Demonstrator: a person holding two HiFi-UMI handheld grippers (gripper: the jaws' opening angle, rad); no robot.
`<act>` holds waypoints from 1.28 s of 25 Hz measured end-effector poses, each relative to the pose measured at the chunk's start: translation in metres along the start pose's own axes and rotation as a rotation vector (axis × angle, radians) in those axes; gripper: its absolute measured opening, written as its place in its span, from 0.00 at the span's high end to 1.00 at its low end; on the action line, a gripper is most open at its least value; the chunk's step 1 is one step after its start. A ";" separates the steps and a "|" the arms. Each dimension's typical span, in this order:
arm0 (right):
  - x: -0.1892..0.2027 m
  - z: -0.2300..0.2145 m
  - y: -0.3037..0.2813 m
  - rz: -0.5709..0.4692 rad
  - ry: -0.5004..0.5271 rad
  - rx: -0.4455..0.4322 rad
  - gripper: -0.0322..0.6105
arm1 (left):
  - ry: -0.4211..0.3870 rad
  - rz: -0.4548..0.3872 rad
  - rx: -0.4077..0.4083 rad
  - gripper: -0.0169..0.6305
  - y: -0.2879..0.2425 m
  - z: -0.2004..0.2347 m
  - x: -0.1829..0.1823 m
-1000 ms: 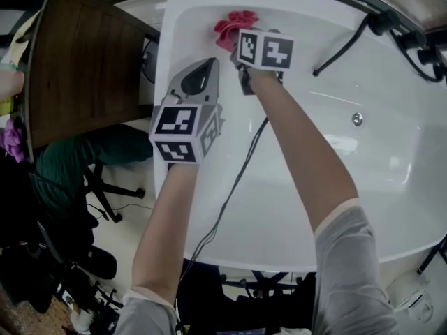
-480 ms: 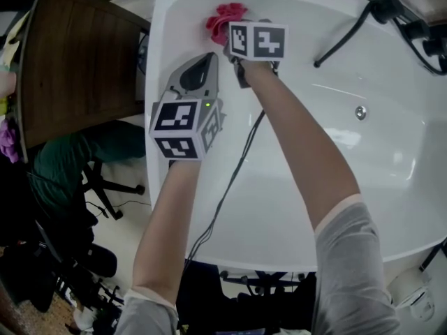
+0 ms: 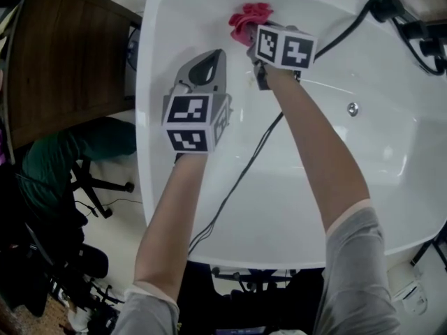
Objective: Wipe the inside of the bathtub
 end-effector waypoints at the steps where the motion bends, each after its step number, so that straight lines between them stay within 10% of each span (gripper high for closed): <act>1: 0.002 0.001 -0.002 -0.006 -0.005 0.008 0.86 | 0.007 -0.001 -0.001 0.97 0.000 0.000 0.002; 17: 0.040 0.048 -0.064 0.062 0.017 -0.069 0.86 | 0.001 -0.009 -0.031 0.97 0.002 0.010 0.014; 32: 0.066 -0.060 -0.016 0.004 0.044 0.101 0.86 | 0.030 0.029 0.012 0.96 -0.032 -0.024 0.056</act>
Point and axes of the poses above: the fingertips, and each gripper's own axes: y backward along the fingers, z to its left, x out of its underside, the point moved 4 cm from there along y, backward along the fingers, and after that the axes turned 3 degrees about -y, right-handed, at the moved point
